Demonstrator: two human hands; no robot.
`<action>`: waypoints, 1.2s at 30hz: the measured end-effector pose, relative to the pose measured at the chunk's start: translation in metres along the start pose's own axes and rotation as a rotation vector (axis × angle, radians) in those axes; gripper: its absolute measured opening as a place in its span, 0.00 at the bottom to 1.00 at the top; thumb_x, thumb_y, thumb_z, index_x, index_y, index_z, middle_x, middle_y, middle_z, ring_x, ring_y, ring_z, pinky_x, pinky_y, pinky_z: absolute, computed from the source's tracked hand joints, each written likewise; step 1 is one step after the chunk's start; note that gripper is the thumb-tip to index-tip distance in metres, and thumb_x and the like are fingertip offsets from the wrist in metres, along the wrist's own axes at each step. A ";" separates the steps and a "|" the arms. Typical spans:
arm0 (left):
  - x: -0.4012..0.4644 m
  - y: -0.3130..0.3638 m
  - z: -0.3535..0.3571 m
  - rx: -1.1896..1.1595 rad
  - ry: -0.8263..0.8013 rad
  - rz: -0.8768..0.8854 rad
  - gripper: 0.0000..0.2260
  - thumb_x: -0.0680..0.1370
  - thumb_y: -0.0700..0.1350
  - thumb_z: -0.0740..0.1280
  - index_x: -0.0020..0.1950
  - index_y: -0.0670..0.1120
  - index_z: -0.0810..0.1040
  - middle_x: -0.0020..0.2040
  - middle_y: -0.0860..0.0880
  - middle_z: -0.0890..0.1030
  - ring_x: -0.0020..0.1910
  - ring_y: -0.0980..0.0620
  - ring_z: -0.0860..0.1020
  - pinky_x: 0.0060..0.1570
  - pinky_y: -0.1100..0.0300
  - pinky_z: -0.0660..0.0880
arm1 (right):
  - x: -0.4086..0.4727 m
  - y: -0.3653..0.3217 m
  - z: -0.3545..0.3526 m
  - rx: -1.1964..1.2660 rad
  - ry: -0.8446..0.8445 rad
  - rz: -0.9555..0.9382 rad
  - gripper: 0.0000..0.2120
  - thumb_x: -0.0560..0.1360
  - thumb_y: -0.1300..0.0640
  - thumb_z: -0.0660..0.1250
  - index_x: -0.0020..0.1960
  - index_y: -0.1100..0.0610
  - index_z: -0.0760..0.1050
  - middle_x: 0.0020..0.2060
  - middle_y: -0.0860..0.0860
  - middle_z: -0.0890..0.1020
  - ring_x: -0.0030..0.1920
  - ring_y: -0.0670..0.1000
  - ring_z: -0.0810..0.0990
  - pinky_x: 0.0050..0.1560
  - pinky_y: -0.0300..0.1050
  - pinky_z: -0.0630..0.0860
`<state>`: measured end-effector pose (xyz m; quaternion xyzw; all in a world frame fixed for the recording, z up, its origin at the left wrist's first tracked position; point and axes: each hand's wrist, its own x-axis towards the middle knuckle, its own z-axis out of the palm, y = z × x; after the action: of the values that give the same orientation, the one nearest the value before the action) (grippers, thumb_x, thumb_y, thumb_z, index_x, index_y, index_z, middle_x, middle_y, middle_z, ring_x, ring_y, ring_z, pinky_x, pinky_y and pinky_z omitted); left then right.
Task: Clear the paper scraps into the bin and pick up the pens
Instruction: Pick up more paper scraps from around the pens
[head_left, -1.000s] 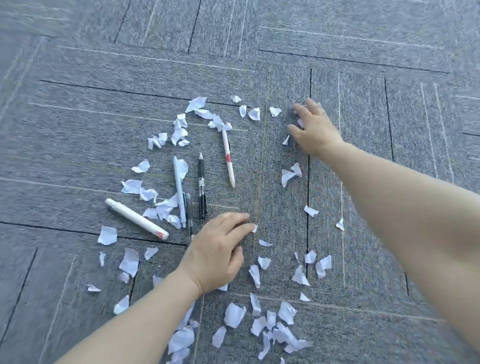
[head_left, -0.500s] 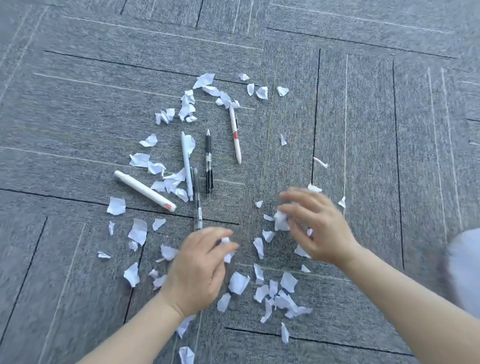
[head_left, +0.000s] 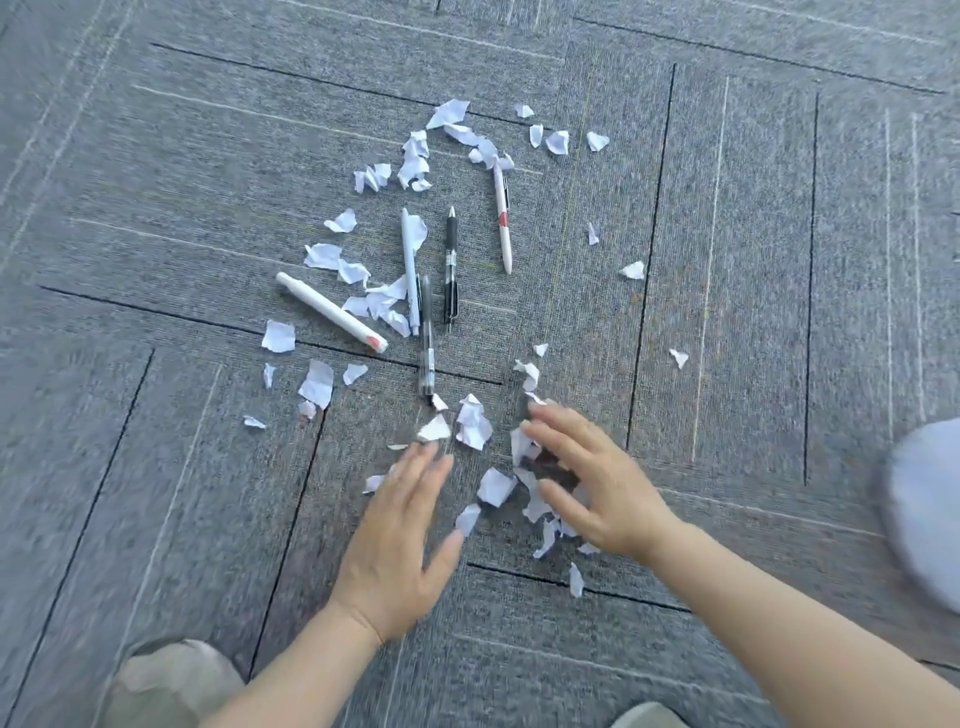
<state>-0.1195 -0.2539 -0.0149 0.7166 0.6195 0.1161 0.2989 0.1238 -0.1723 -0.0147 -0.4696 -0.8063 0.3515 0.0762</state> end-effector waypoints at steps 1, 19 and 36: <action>-0.001 0.002 -0.001 0.044 -0.025 0.065 0.31 0.76 0.58 0.58 0.76 0.48 0.55 0.78 0.49 0.54 0.77 0.50 0.51 0.73 0.46 0.56 | -0.005 -0.002 0.000 0.010 0.013 -0.033 0.26 0.79 0.42 0.57 0.75 0.47 0.62 0.77 0.42 0.59 0.78 0.46 0.54 0.75 0.53 0.57; 0.027 -0.022 -0.009 0.294 -0.097 0.126 0.37 0.76 0.66 0.53 0.78 0.47 0.47 0.78 0.41 0.50 0.77 0.44 0.49 0.73 0.44 0.52 | 0.032 0.005 0.018 -0.460 0.021 -0.018 0.40 0.77 0.32 0.53 0.79 0.47 0.41 0.79 0.57 0.44 0.78 0.62 0.43 0.76 0.55 0.38; 0.035 -0.023 0.001 0.446 -0.067 0.197 0.44 0.75 0.67 0.56 0.77 0.40 0.43 0.77 0.39 0.50 0.77 0.42 0.50 0.74 0.47 0.50 | 0.038 -0.002 0.032 -0.477 -0.019 -0.363 0.39 0.75 0.34 0.62 0.76 0.58 0.63 0.72 0.57 0.70 0.73 0.59 0.66 0.75 0.56 0.58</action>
<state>-0.1301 -0.2191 -0.0360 0.8253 0.5466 -0.0185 0.1409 0.0869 -0.1586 -0.0450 -0.3190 -0.9376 0.1375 0.0176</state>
